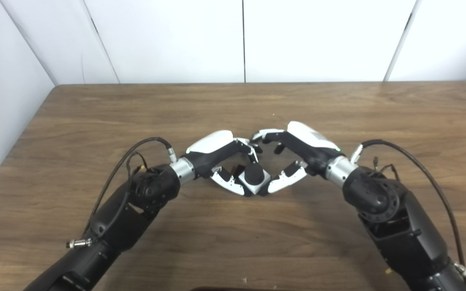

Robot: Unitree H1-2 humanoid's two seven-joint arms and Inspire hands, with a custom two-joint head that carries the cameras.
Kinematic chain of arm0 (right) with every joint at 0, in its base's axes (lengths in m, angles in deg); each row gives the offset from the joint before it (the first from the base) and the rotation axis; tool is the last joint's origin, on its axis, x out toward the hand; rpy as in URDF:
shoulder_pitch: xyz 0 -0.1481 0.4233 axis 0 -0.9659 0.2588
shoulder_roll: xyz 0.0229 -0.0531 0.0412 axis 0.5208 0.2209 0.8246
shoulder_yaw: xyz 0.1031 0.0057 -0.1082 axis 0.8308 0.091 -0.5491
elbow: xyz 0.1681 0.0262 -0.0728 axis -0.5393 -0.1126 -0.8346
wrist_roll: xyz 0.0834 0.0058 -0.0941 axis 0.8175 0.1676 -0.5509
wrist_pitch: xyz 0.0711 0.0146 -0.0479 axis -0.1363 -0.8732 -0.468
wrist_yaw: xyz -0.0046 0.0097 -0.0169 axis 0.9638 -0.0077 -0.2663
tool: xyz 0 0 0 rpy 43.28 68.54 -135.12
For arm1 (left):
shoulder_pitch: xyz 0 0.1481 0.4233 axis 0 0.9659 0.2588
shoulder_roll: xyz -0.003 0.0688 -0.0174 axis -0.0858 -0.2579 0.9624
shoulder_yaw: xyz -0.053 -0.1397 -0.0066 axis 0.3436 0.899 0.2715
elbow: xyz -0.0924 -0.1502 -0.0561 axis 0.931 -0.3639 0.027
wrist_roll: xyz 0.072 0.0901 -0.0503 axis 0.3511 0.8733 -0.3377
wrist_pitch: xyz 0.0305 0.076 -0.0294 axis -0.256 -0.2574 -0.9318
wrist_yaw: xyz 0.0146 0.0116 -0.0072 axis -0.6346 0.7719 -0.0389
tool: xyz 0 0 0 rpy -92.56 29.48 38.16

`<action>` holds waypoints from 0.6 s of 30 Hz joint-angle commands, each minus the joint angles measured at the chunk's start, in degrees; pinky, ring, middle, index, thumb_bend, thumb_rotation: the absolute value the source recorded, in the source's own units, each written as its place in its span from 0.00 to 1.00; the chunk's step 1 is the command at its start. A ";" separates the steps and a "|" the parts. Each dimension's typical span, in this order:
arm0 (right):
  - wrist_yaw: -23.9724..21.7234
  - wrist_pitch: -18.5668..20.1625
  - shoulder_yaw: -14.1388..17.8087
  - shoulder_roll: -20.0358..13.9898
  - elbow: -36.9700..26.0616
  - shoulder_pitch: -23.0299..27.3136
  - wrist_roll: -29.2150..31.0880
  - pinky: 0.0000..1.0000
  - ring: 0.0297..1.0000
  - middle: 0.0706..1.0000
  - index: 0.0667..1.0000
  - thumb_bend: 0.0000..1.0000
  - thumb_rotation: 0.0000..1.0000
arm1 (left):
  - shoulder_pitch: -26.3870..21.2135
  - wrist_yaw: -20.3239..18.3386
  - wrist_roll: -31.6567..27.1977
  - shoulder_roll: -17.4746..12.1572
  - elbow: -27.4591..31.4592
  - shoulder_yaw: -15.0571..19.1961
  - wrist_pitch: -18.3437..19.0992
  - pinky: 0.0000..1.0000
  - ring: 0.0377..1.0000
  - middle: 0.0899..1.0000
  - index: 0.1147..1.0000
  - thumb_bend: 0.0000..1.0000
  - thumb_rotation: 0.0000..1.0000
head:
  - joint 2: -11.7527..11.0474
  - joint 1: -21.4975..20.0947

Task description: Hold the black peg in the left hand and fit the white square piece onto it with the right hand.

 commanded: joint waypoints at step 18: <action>5.04 -4.45 8.42 -4.89 -0.57 -3.06 6.28 0.69 0.84 0.86 0.77 0.83 0.18 | 4.75 -6.20 1.63 -0.99 -4.16 -3.64 3.02 0.86 0.90 0.83 0.42 0.52 0.07 | -0.49 -1.09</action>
